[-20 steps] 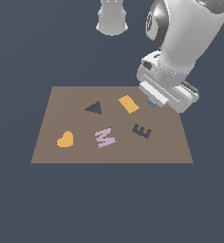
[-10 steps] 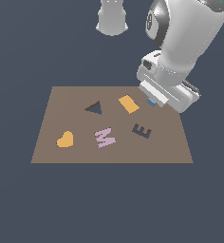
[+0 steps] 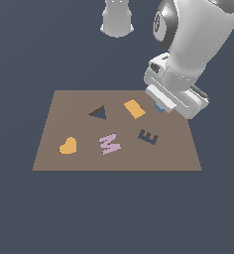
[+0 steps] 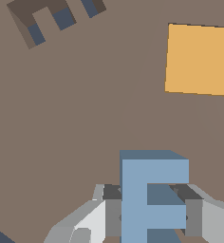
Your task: Insert a designated object into the corresponding slot on a board.
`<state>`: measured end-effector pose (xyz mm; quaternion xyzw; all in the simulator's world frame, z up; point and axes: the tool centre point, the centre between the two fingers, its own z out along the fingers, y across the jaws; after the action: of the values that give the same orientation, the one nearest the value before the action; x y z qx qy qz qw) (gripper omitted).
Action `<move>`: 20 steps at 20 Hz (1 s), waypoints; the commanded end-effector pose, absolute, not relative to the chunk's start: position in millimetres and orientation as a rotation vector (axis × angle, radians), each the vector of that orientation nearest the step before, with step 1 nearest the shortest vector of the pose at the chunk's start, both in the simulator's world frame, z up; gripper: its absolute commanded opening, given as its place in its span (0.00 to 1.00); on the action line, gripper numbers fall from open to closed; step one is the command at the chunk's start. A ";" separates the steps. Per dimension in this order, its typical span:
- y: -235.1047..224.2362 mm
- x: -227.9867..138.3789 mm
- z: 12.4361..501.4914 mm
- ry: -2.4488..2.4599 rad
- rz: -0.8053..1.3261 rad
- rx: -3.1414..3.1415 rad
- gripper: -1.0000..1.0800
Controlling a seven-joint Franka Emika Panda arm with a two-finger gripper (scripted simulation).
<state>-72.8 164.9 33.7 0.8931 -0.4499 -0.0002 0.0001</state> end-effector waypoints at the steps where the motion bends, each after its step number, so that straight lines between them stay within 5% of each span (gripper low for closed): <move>1: 165.3 -68.9 34.1 -1.454 0.000 2.785 0.00; 20: 147.1 4.9 37.9 -2.202 0.000 2.242 0.00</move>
<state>-2.7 151.3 37.3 0.7361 -0.6769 -0.0001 -0.0004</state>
